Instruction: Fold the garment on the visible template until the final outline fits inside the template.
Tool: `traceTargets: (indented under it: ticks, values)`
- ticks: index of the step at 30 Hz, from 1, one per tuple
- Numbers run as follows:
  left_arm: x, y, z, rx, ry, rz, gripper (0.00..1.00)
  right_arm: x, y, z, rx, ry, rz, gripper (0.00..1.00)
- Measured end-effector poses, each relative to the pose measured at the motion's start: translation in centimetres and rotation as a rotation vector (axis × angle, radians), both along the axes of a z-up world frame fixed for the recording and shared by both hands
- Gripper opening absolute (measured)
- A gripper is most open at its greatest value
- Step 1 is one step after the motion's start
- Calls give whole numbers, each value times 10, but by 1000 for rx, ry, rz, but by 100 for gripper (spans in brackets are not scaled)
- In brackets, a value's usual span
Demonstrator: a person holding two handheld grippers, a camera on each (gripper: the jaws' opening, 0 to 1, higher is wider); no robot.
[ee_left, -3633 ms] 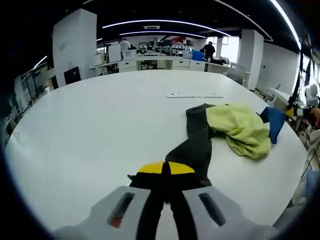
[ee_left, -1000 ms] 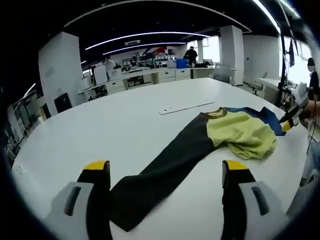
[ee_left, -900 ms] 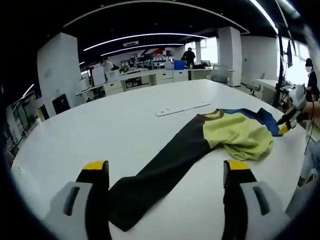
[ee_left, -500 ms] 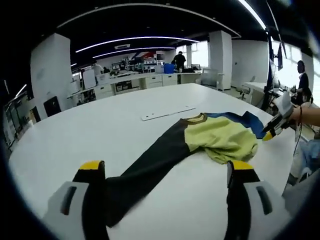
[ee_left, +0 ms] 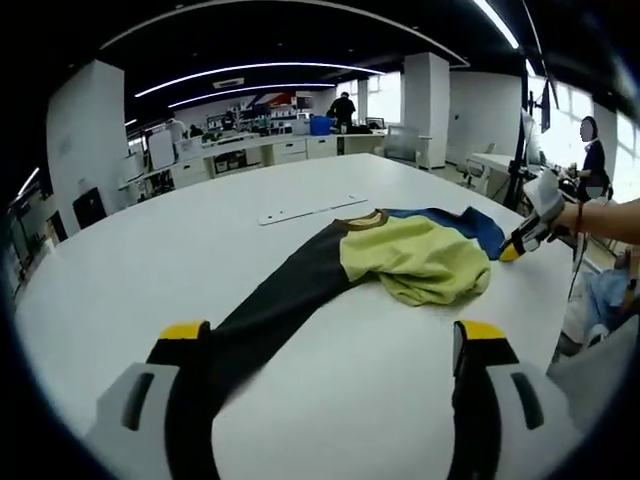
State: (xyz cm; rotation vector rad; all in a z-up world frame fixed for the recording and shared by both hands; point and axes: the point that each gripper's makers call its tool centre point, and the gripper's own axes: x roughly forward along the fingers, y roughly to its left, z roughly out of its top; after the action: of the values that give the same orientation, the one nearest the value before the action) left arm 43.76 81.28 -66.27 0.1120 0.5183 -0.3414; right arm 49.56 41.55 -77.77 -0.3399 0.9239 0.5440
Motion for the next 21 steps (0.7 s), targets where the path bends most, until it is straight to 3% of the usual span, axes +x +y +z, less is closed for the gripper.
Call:
traceTargets:
  ticks: [8, 15, 21]
  values:
    - [-7, -8, -1, -17, 3, -9, 97, 1, -2, 5, 28, 5, -23, 0]
    - [-9, -9, -2, -9, 7, -10, 94, 19, -11, 43, 70, -106, -71, 0]
    - [-11, -15, 1, -40, 3, -29, 94, 31, -30, 70, 52, -179, -126, 0]
